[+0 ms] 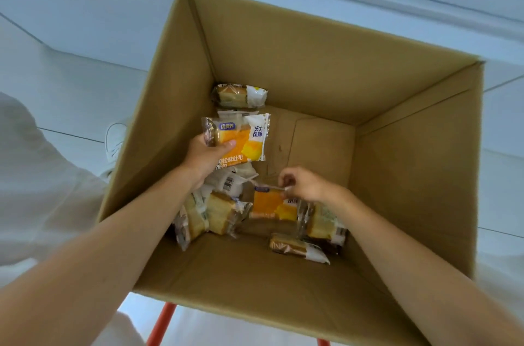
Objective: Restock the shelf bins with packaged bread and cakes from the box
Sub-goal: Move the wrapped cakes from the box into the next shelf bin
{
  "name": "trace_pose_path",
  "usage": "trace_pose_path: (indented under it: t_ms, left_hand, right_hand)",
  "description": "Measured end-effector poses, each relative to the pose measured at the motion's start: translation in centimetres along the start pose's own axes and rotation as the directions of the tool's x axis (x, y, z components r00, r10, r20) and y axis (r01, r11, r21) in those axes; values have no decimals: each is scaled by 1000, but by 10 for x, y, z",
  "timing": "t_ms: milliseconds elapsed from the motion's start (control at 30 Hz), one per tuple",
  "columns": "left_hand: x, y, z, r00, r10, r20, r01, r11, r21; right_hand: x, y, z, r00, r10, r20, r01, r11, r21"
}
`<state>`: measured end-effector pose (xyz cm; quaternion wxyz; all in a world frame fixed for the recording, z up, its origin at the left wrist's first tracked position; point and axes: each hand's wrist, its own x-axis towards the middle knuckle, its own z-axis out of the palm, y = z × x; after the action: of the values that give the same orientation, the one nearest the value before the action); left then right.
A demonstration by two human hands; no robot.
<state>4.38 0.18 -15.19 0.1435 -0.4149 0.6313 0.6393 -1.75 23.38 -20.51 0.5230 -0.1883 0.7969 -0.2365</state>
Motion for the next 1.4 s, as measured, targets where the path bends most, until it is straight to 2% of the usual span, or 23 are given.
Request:
trace_pose_path:
  t_ms: [100,233,300,367,467,500,533,600,633,667,700,800,867,933,1033,1067,1133,1200,1233,1267,1333,1400]
  left_hand:
    - [-5,12,-3,998,49,28,-50,998,37]
    - [-24,40,3,981,95,168,-108,991,73]
    - [-41,58,12,958,84,273,-113,989,93]
    - [-54,76,21,945,97,311,-139,983,116]
    - [-81,107,30,920,254,299,-276,961,31]
    - [-85,116,32,916,287,280,-302,953,13]
    - [-93,126,34,909,304,284,-315,949,-5]
    - [-107,150,38,885,347,311,-358,933,-24]
    - [-113,164,40,867,384,317,-403,915,-9]
    - [-119,180,44,845,445,297,-477,878,40]
    - [-125,196,47,801,537,264,-574,814,89]
    - [-138,251,56,592,802,84,-800,570,187]
    - [-136,289,67,479,878,19,-860,464,211]
    - [-133,327,76,421,907,17,-889,408,208]
    - [-116,377,90,389,921,28,-897,371,238]
    - [-109,393,93,384,923,38,-894,361,265]
    - [-95,416,101,393,917,63,-871,350,346]
    - [-86,426,105,423,904,60,-827,359,432]
    - [-84,426,106,413,909,51,-815,344,467]
    - [-79,424,106,362,930,54,-826,294,481]
    - [-70,419,102,298,953,58,-873,248,420]
    - [-69,414,98,332,942,46,-880,292,374]
  right_hand:
    - [-27,-31,-45,981,-118,-157,137,983,119]
    - [-72,-78,-97,909,-218,-356,305,929,210]
    - [-90,-97,-108,865,-226,-448,340,921,192]
    - [-104,-111,-112,807,-215,-550,383,899,210]
    - [-126,-122,-116,675,-122,-727,359,916,180]
    - [-135,-125,-119,664,-50,-746,349,903,250]
    - [-144,-128,-122,695,12,-719,355,863,358]
    - [-162,-136,-130,781,6,-624,389,778,494]
    - [-172,-141,-135,781,-13,-624,407,768,494]
    - [-184,-149,-143,741,-23,-671,441,771,460]
    - [-194,-157,-153,666,-35,-745,485,779,398]
    - [-219,-180,-193,415,-109,-903,640,741,204]
    - [-227,-192,-220,305,-122,-944,694,708,132]
    - [-229,-202,-248,234,-133,-963,724,685,81]
    - [-224,-213,-291,151,-137,-979,736,677,19]
    - [-218,-215,-305,135,-127,-983,734,679,13]
    - [-206,-217,-327,155,-116,-981,702,712,27]
    - [-194,-215,-341,228,-129,-965,659,750,55]
    - [-190,-213,-344,265,-125,-956,662,744,86]
    - [-186,-210,-347,291,-121,-949,669,734,112]
    - [-183,-211,-348,321,-125,-939,655,745,125]
    - [-180,-209,-349,313,-132,-941,645,757,108]
